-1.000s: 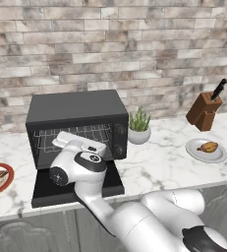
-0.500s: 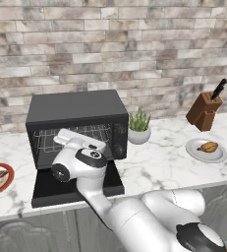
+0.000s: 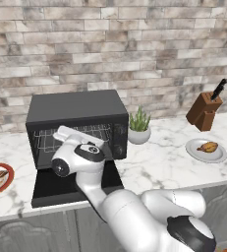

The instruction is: Open the toaster oven door. Place the baguette on the bottom rack in the toaster oven and place the chicken drumstick on the top rack.

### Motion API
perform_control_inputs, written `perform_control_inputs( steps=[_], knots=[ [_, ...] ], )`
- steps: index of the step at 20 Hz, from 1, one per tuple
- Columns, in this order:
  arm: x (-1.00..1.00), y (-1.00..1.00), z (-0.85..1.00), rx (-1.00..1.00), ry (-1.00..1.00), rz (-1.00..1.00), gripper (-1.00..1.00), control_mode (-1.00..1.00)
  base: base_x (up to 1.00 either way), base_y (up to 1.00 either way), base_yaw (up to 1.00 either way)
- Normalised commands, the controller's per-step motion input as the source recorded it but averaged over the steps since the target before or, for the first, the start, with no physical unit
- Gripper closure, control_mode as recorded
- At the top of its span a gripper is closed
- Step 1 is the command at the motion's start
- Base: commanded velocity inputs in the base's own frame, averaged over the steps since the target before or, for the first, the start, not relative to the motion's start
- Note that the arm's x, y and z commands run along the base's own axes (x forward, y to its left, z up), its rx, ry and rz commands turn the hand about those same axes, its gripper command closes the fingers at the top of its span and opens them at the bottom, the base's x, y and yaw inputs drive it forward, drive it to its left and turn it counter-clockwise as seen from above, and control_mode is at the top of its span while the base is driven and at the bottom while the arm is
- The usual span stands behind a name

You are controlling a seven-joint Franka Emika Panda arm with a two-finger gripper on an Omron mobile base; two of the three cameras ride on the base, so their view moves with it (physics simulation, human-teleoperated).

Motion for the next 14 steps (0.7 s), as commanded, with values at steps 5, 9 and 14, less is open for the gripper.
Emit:
perform_control_inputs(
  steps=[5, 9, 14],
  knots=[
    [0.12, 0.1, -0.13, 0.03, 0.0, 0.0, -1.0, -1.0, 0.0, 0.0, 0.0],
    [0.05, 0.11, -0.17, 0.03, 0.0, 0.0, -1.0, -1.0, 0.0, 0.0, 0.0],
    [0.04, 0.08, -0.15, 0.04, 0.0, 0.0, -1.0, -1.0, 0.0, 0.0, 0.0]
  ],
)
